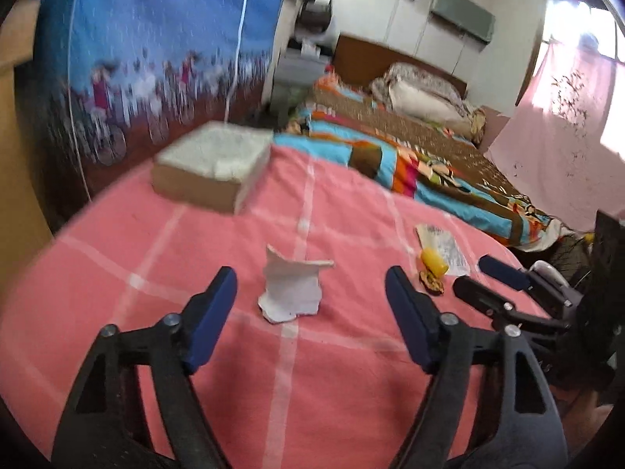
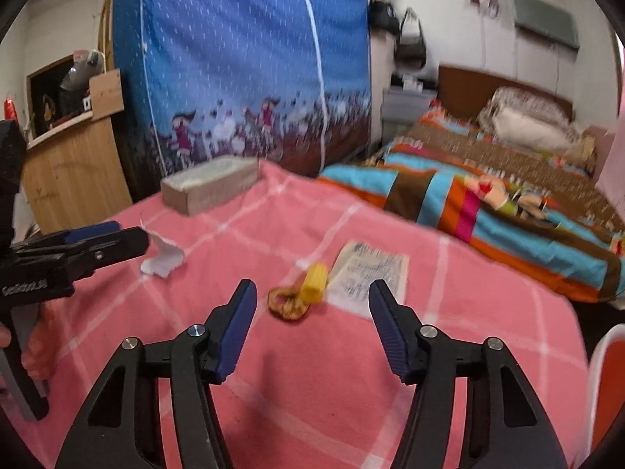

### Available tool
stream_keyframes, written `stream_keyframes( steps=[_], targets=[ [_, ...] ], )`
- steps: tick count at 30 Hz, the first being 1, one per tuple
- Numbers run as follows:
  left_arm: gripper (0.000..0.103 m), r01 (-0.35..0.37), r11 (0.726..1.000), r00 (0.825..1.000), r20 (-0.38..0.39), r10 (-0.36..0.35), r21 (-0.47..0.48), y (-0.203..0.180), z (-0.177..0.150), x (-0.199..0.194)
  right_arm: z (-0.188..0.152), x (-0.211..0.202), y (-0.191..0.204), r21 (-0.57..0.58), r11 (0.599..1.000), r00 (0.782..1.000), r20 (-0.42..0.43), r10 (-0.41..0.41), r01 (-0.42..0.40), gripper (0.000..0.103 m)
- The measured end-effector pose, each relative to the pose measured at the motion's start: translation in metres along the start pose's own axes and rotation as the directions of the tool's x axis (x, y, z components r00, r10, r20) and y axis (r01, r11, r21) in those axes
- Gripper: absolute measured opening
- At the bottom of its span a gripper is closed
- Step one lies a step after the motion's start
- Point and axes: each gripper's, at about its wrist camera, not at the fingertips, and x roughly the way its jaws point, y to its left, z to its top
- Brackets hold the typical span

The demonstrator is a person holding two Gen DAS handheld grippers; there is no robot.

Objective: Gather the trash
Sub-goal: 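Grasp the white paper scrap with the left tool while the right tool grasps the walnut shell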

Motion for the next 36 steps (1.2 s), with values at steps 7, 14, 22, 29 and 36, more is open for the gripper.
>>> stream_keyframes(
  steps=[7, 14, 22, 29, 36],
  targets=[
    [0.074, 0.007, 0.999, 0.997, -0.081, -0.011, -0.048, 0.004, -0.001, 0.019, 0.000, 0.025, -0.005, 0.044, 0.996, 0.989, -0.120, 0.081, -0.076, 0.046],
    [0.057, -0.043, 0.999, 0.992, -0.119, 0.041, -0.008, -0.006, -0.002, 0.025, 0.004, 0.030, 0.001, 0.015, 0.996, 0.985, -0.145, 0.089, -0.088, 0.028],
    [0.056, -0.027, 1.000, 0.995, -0.097, 0.027, 0.004, -0.007, -0.002, 0.020, 0.000, 0.022, 0.002, 0.011, 0.993, 0.984, -0.131, 0.119, -0.119, 0.025],
    [0.056, 0.002, 0.998, 0.998, -0.062, 0.002, 0.066, -0.024, -0.004, 0.008, -0.010, 0.006, -0.002, 0.028, 0.991, 0.982, -0.130, 0.134, -0.132, 0.025],
    [0.035, 0.037, 0.993, 0.997, -0.077, -0.028, 0.115, -0.045, -0.013, 0.003, -0.022, -0.019, -0.011, 0.007, 0.996, 0.991, -0.099, 0.087, -0.087, 0.025]
  ],
)
